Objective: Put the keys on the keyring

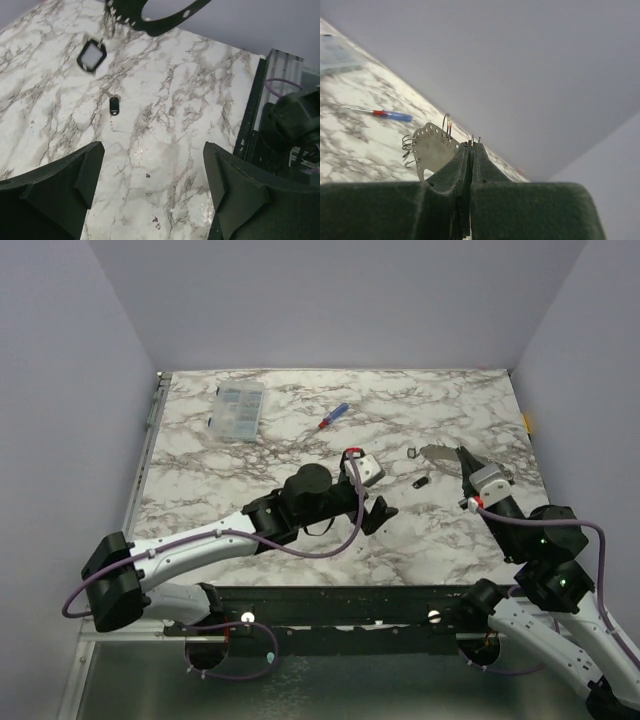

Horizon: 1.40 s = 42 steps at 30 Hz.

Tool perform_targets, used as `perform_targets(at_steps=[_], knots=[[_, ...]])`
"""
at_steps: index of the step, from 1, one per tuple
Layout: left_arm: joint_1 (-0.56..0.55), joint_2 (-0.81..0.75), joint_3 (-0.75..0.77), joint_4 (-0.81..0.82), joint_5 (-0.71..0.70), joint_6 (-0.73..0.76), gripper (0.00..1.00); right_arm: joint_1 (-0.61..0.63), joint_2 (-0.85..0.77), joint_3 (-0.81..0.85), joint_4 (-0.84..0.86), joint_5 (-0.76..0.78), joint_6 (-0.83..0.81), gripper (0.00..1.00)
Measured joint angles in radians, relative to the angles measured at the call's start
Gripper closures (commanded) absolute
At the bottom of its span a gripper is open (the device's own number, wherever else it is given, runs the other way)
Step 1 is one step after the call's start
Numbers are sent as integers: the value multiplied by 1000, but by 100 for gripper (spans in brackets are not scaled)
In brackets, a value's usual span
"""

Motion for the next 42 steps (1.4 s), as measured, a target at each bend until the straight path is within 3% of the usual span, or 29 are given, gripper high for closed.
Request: perform_targets(at_steps=[7, 13, 20, 24, 28, 42], knots=[[88, 263, 194, -34, -99, -131, 22, 0, 55, -50, 188, 309, -31, 99], [87, 511, 367, -73, -198, -237, 32, 0, 110, -54, 356, 448, -79, 99], [61, 874, 756, -230, -408, -377, 45, 0, 154, -19, 435, 480, -113, 99], [27, 1098, 1062, -403, -512, -459, 45, 0, 146, -2, 451, 482, -121, 99], [-12, 1254, 1268, -520, -580, -495, 50, 0, 127, 14, 449, 482, -121, 99], [-39, 1427, 1508, -612, -705, -481, 59, 0, 53, 45, 370, 472, -65, 99]])
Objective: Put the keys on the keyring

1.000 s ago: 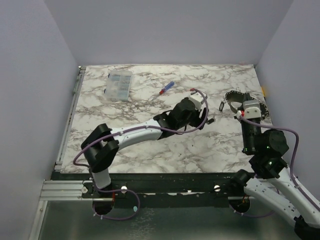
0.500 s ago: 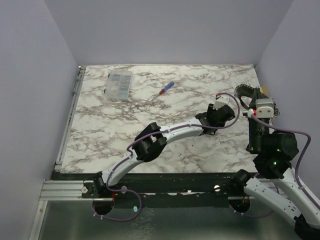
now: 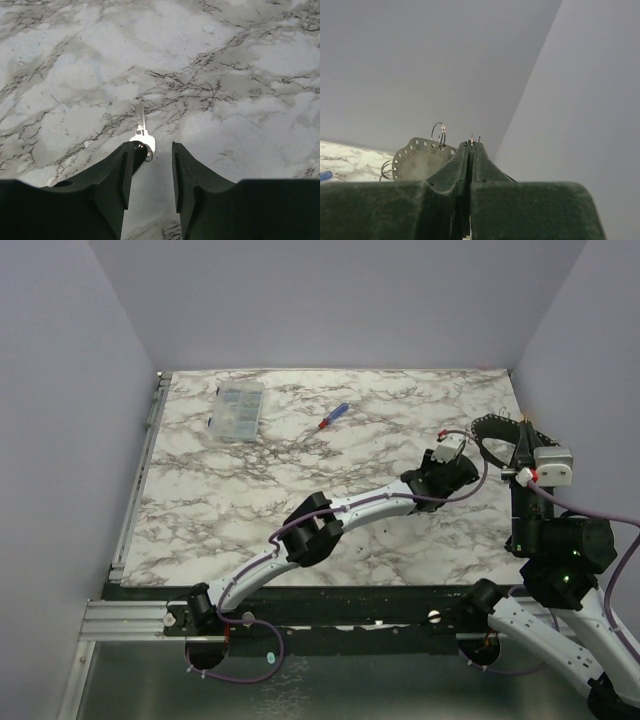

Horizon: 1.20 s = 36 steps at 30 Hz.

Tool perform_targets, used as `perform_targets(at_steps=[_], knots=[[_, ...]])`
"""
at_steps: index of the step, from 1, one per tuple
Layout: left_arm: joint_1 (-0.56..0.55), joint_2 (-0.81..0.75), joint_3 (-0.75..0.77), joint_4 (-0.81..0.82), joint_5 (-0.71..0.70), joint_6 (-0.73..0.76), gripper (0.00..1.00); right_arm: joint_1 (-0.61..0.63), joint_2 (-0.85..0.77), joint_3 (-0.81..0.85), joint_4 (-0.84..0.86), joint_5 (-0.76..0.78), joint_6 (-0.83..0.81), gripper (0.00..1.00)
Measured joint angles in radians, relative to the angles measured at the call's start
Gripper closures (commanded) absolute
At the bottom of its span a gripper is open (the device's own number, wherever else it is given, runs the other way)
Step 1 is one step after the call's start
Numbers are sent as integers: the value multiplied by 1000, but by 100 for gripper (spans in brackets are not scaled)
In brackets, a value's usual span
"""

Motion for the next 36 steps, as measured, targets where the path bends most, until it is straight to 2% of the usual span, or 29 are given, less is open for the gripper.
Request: perform_targets(at_steps=[8, 14, 22, 24, 32, 36], knots=[[5, 54, 29, 41, -39, 40, 62, 0, -10, 0, -36, -22, 32, 99], [5, 91, 32, 77, -49, 52, 70, 0, -21, 0, -56, -32, 43, 99], [7, 94, 34, 95, -50, 57, 98, 0, -37, 0, -60, -37, 51, 99], [9, 92, 22, 114, -52, 58, 100, 0, -37, 0, -60, -37, 51, 99], [10, -6, -148, 160, -50, 56, 100, 0, -37, -2, -60, -43, 56, 100], [10, -123, -330, 163, -20, 66, 100, 0, -37, -2, -61, -48, 62, 99]])
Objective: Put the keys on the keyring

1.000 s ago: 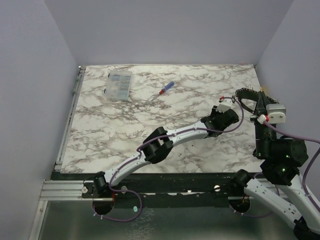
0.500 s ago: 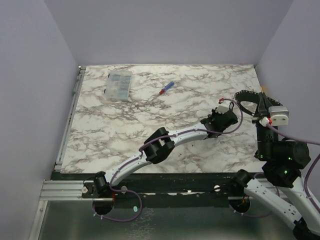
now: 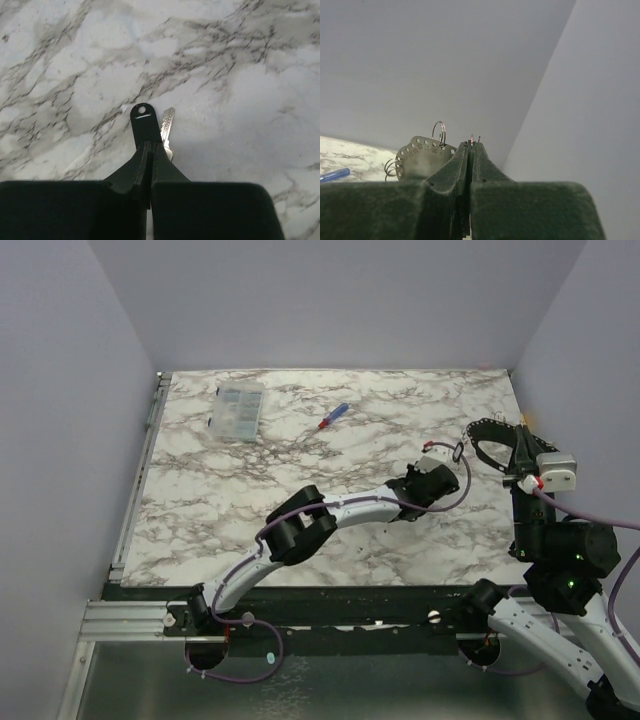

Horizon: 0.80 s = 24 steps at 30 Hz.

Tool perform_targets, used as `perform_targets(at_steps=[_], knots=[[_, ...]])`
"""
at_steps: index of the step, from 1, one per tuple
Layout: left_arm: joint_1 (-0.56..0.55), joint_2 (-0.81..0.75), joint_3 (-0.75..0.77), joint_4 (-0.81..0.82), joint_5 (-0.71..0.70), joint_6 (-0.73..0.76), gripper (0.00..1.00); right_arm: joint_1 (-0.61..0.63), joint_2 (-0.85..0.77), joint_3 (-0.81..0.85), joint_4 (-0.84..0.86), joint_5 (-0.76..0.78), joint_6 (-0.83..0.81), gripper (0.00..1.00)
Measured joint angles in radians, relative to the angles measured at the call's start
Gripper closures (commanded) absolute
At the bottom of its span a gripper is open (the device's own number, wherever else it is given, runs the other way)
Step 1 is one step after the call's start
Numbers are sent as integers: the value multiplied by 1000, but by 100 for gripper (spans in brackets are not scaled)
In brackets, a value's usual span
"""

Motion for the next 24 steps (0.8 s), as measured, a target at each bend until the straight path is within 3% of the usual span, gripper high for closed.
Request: perform_targets(at_steps=[9, 19, 21, 24], knots=[[14, -394, -571, 129, 107, -12, 100, 0, -5, -12, -21, -26, 43, 99], [23, -706, -1066, 304, 145, -31, 100, 0, -12, -39, -85, -117, 120, 99], [23, -752, -1148, 339, 162, -32, 85, 0, -16, -44, -100, -132, 131, 100], [23, -794, -1231, 386, 180, -37, 70, 0, -16, -48, -116, -146, 149, 99]])
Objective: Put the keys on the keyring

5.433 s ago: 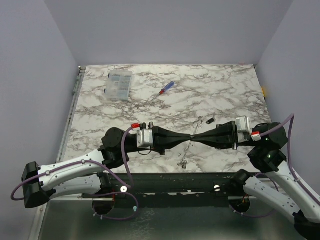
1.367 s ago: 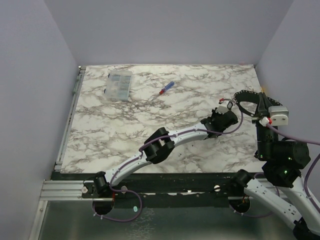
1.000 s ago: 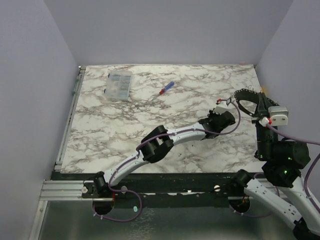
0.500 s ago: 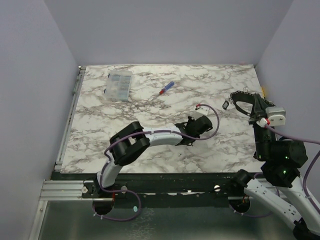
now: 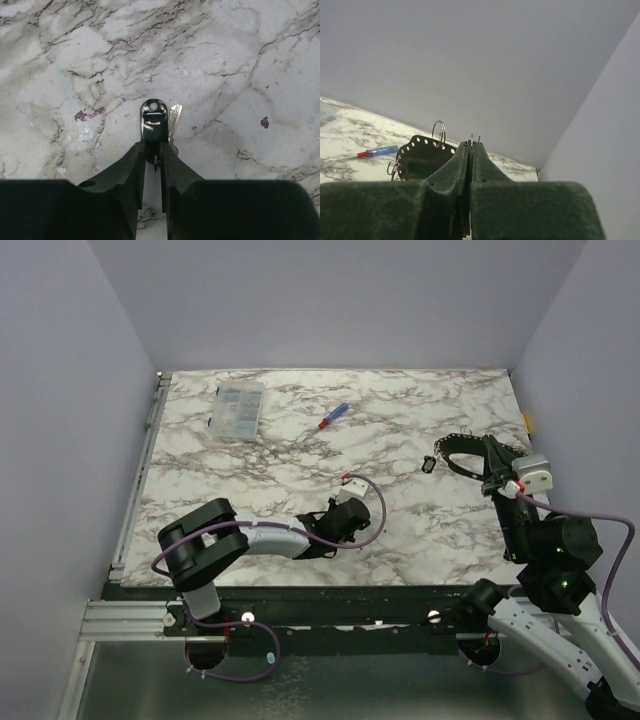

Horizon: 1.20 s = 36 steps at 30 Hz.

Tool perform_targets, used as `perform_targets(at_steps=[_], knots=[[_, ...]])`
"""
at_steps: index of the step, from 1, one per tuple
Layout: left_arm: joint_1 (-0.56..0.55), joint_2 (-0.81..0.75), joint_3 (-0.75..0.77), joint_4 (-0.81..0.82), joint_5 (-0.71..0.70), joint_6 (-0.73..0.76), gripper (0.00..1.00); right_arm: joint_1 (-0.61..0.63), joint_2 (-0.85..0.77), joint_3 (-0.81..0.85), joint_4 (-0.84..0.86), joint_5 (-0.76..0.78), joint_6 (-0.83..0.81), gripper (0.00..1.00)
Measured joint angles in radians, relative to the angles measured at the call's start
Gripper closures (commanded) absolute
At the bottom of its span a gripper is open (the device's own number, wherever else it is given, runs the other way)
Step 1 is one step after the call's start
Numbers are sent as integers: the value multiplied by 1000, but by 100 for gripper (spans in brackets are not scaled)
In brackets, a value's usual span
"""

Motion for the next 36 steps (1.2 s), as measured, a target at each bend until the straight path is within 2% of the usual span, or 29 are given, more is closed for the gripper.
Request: perform_targets(at_steps=[5, 14, 19, 29, 36], knots=[[0, -39, -53, 43, 12, -12, 57, 0, 1, 0, -8, -18, 27, 99], [0, -141, -66, 26, 12, -13, 57, 0, 9, -2, -25, -33, 52, 99], [0, -203, -72, -21, 12, -31, 60, 0, 13, -16, -24, -33, 58, 99], [5, -204, -80, -125, 20, -109, 65, 0, 25, -32, -24, -38, 68, 100], [45, -139, -64, -124, 71, -187, 63, 0, 24, -45, -24, -44, 80, 99]])
